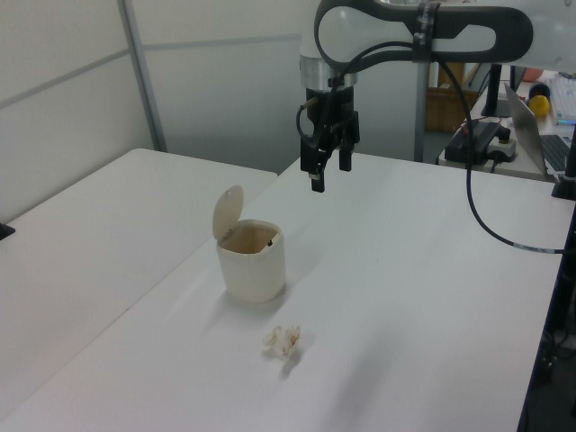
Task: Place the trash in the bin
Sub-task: 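Move the open gripper down over the crumpled white tissue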
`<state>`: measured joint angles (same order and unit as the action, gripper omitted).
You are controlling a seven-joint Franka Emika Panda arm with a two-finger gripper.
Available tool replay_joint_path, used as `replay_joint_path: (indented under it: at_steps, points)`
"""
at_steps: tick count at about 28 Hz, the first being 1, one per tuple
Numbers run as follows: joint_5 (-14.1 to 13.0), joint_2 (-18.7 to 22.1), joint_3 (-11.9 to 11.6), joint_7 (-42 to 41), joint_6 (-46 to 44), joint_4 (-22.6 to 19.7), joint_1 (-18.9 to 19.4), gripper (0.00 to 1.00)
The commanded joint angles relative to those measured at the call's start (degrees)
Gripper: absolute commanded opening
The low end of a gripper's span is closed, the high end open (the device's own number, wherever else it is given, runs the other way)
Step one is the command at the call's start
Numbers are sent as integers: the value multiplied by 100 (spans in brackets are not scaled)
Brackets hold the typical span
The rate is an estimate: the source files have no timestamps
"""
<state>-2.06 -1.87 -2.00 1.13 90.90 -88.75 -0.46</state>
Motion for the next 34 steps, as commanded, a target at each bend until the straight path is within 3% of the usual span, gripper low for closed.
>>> replay_joint_path:
  at_steps: [1,11,23,34]
  points:
    - [-293,28,59,72,417,-123,-7,100]
    - [-58,55,367,81,1052,-818,37,100]
    - [627,-15,367,845,2300,-2049,442,100]
    - [1119,-533,376,1266,2713,-2216,679,100]
